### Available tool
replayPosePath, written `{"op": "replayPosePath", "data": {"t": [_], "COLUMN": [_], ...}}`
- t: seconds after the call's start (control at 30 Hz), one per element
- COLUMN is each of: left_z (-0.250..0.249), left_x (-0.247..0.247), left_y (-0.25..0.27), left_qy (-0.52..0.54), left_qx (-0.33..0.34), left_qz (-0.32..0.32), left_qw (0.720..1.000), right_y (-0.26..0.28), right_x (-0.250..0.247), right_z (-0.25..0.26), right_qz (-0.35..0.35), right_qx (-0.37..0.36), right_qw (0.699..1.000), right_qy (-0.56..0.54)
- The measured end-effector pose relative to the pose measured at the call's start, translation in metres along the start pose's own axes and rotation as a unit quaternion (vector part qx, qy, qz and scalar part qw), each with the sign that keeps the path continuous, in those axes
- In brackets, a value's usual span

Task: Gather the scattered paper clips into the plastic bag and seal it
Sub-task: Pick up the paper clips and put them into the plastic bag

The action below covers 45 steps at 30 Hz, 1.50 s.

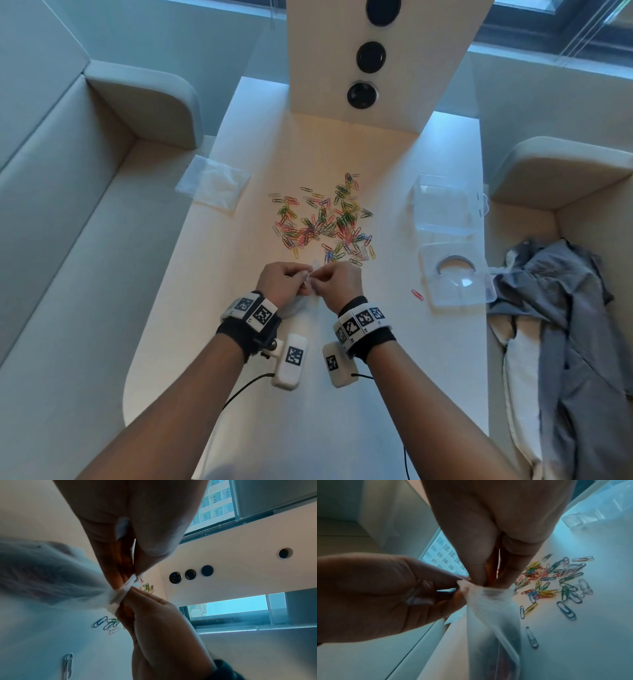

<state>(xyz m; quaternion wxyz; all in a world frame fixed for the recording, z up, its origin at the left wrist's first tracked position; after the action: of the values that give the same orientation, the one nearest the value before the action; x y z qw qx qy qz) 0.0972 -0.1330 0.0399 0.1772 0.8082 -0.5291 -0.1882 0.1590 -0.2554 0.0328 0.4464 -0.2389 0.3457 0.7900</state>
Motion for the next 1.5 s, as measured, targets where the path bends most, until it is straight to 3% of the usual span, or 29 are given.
{"op": "replayPosePath", "data": {"t": [0.1,0.17,0.2,0.23,0.3,0.37,0.4,0.5,0.6,0.77,0.93,1.17,1.27,1.33,1.43,1.5], "left_z": [0.003,0.003,0.003,0.002,0.002,0.004,0.005,0.007,0.009,0.013,0.018,0.021,0.022,0.022,0.020,0.019], "left_x": [-0.001,-0.001,-0.001,-0.002,-0.003,-0.007,-0.009,-0.012,-0.012,-0.021,-0.034,-0.041,-0.042,-0.042,-0.042,-0.042], "left_y": [-0.002,-0.001,-0.001,0.000,-0.001,-0.004,-0.005,-0.004,-0.003,0.000,0.004,0.001,0.000,0.000,0.000,0.000], "left_qy": [-0.005,-0.002,0.008,0.019,0.026,0.024,0.026,0.034,0.041,0.036,0.015,0.017,0.017,0.015,0.009,0.006], "left_qx": [0.001,0.001,0.001,-0.001,-0.003,-0.002,-0.005,-0.016,-0.017,-0.013,0.000,-0.003,-0.003,-0.005,-0.006,-0.007], "left_qz": [0.008,0.005,0.000,-0.006,-0.018,-0.019,-0.018,-0.024,-0.028,-0.028,-0.016,-0.025,-0.026,-0.026,-0.026,-0.027], "left_qw": [1.000,1.000,1.000,1.000,0.999,1.000,0.999,0.999,0.999,0.999,1.000,1.000,1.000,1.000,1.000,1.000], "right_y": [0.001,0.000,0.000,0.001,-0.002,-0.004,-0.005,0.001,0.006,-0.026,-0.078,-0.093,-0.093,-0.095,-0.098,-0.096], "right_x": [0.002,-0.004,-0.010,-0.017,-0.033,-0.048,-0.054,-0.049,-0.020,0.002,0.008,0.022,0.020,0.014,0.001,-0.010], "right_z": [0.003,0.000,-0.004,-0.010,-0.032,-0.067,-0.086,-0.125,-0.131,-0.101,-0.070,-0.053,-0.052,-0.053,-0.053,-0.053], "right_qz": [0.127,0.196,0.198,0.174,0.060,-0.073,-0.108,-0.073,-0.023,-0.057,-0.026,-0.008,-0.045,-0.048,-0.045,-0.062], "right_qx": [-0.079,-0.116,-0.120,-0.109,-0.061,0.015,0.061,0.182,0.219,0.177,0.110,-0.044,-0.142,-0.165,-0.134,-0.048], "right_qw": [0.979,0.962,0.966,0.976,0.996,0.996,0.987,0.966,0.958,0.969,0.972,0.922,0.908,0.908,0.946,0.984], "right_qy": [0.140,0.150,0.118,0.070,0.004,0.055,0.101,0.170,0.184,0.164,0.208,0.385,0.392,0.381,0.293,0.161]}}
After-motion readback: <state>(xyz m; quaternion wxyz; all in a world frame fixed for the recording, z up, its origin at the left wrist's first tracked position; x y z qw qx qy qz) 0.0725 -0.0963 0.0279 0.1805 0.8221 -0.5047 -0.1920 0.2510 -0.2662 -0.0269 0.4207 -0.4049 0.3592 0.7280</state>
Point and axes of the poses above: each hand's wrist, its own y-axis away from the middle knuckle, its own x-axis out of the palm, z = x × y, the point moved 1 cm from there along -y, towards the middle knuckle, and after that the axes turned 9 degrees about y, right-handed, at the moved point
